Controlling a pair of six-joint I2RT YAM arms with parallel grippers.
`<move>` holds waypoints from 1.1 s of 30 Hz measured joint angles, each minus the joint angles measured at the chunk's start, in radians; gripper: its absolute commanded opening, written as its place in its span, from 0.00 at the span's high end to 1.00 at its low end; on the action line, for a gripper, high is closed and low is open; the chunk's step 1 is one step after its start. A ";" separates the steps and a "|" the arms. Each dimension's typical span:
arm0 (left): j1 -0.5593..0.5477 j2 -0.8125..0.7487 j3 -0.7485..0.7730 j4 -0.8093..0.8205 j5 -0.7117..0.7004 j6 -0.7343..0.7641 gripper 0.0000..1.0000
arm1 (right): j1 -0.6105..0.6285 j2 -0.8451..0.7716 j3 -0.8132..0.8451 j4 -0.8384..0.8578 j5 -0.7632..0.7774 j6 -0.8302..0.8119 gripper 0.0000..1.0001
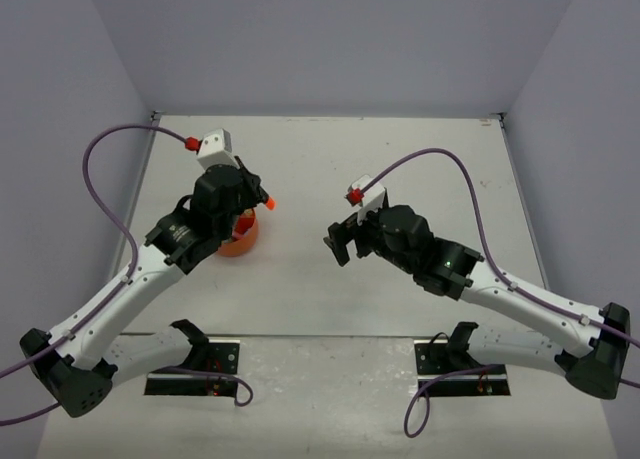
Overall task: Sort the stationery into containers
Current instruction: Place the pen in the storage box.
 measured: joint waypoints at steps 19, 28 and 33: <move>0.148 0.116 -0.080 -0.054 -0.338 0.034 1.00 | 0.000 -0.251 -0.168 -0.007 0.042 0.023 0.01; 0.154 0.117 -0.129 0.055 -0.340 0.041 1.00 | 0.000 -0.248 -0.168 -0.007 0.041 0.023 0.01; 0.154 0.117 -0.131 0.066 -0.329 0.038 1.00 | 0.000 -0.248 -0.171 -0.007 0.041 0.022 0.01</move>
